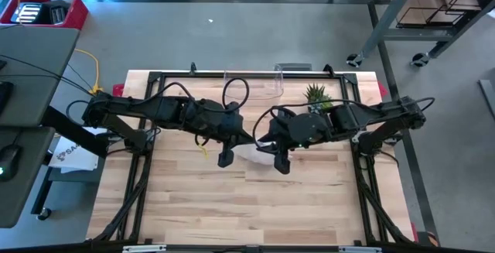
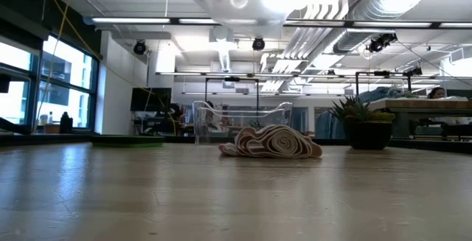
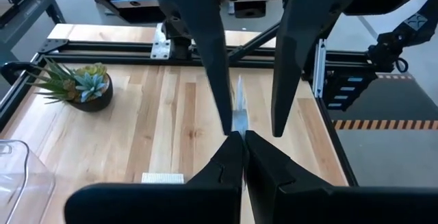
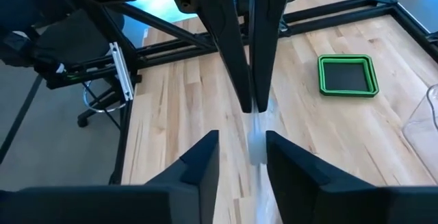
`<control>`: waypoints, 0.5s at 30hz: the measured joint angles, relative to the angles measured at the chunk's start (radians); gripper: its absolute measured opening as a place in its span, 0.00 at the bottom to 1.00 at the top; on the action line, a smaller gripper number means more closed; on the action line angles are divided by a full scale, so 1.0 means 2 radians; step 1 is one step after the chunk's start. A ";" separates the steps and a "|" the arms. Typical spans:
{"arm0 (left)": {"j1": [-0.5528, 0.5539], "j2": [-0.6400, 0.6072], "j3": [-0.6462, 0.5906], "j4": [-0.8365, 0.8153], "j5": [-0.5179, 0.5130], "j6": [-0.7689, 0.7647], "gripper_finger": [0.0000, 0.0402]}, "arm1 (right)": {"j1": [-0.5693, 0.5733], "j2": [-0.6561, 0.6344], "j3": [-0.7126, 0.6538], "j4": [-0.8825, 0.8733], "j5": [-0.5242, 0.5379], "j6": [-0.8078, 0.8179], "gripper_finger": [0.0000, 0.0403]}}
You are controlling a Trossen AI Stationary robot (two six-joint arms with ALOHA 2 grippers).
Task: Roll bandage
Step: Open the transparent zip bag
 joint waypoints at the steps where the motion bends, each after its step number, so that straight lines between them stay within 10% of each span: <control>1: 0.000 0.000 0.000 0.000 -0.001 0.000 0.00 | 0.000 0.000 0.000 0.000 0.000 0.001 0.25; 15: 0.000 -0.001 0.000 -0.008 -0.023 -0.001 0.00 | -0.001 0.000 0.000 -0.014 0.004 0.007 0.02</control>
